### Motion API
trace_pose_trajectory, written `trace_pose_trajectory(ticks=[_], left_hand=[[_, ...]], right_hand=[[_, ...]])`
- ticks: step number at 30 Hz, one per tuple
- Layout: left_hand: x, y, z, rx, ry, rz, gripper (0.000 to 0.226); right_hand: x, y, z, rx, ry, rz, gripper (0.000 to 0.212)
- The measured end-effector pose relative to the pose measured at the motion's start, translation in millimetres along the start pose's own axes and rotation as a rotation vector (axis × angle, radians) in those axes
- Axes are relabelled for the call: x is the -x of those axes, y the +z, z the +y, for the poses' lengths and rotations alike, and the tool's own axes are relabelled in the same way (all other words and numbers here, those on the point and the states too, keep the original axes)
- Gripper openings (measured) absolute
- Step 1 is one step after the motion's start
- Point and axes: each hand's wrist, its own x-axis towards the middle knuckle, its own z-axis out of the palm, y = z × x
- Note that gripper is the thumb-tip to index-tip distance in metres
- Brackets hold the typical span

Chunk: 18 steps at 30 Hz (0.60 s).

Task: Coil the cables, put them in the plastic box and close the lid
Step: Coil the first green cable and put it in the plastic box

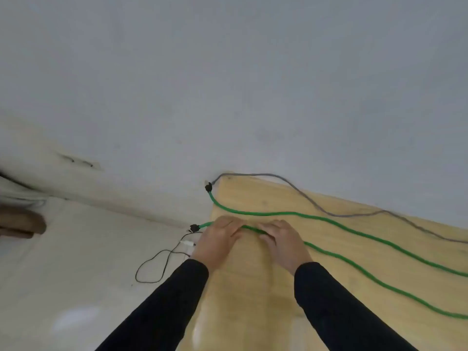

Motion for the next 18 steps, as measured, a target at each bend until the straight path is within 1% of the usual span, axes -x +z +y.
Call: trace_pose_trajectory(ticks=[2,5,7,9,12,15,18], left_hand=[[-2.1,-2.1,-3.2,0.032,0.004,0.025,0.033],[-8.4,-11.2,0.2,0.091,0.025,0.053,0.024],[-15.6,-20.5,4.4,0.145,0.046,0.098,0.023],[-24.8,-33.0,14.4,0.191,0.028,0.121,0.023],[-42.4,-53.4,38.9,0.227,0.036,0.215,0.019],[-59.7,-79.1,75.9,0.306,0.010,0.304,0.019],[-70.6,-95.8,125.2,0.458,-0.085,0.336,0.018]], right_hand=[[-4.9,-1.2,0.7,-0.024,-0.002,0.036,0.032],[-6.6,-7.2,-0.7,-0.037,-0.019,0.068,0.030],[-5.1,-16.9,-1.5,-0.102,-0.032,0.107,0.027],[-2.2,-32.3,-6.1,-0.163,-0.052,0.157,0.026],[4.9,-62.5,-14.2,-0.245,-0.077,0.221,0.026],[18.0,-101.5,-17.5,-0.249,-0.133,0.319,0.028],[33.9,-146.6,-15.5,-0.236,-0.180,0.450,0.029]])
